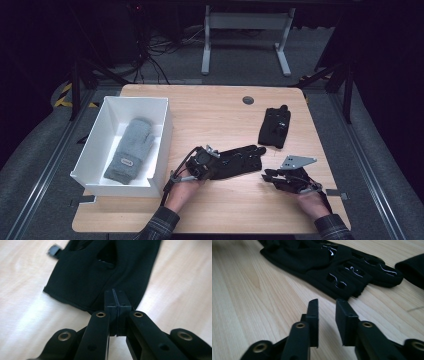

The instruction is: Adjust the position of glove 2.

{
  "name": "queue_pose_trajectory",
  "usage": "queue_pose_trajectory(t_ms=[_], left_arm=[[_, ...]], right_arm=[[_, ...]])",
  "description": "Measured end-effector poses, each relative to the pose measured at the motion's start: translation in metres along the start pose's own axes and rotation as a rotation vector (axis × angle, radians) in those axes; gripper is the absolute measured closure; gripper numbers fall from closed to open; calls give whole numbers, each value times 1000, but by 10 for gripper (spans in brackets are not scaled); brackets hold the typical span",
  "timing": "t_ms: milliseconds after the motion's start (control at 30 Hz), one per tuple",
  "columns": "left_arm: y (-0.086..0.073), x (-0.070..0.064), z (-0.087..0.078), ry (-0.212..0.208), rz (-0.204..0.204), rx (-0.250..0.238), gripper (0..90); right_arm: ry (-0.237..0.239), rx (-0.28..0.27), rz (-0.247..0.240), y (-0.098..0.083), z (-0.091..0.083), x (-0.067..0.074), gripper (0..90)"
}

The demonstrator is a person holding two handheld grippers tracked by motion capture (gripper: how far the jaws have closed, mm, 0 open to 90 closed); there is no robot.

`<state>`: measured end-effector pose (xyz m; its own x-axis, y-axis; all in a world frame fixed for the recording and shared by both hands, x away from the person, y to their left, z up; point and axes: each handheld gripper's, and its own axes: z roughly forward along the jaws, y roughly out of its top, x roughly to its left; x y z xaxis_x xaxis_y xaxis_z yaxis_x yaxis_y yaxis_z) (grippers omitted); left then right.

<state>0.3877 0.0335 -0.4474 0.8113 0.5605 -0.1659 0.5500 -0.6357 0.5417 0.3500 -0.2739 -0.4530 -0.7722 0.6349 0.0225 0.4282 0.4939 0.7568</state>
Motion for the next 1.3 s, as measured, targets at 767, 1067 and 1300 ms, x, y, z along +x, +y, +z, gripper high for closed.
queue_pose_trajectory(t_ms=[767, 1067, 1300], left_arm=[[1, -60, 19, -236, 123, 16, 900], [2, -58, 11, -259, 125, -56, 900], [-8, -29, -18, -147, 66, -130, 895]], right_arm=[[-3, 14, 34, 23, 39, -11, 900], [28, 10, 3, 37, 56, -4, 900], [21, -12, 22, 34, 44, -10, 877]])
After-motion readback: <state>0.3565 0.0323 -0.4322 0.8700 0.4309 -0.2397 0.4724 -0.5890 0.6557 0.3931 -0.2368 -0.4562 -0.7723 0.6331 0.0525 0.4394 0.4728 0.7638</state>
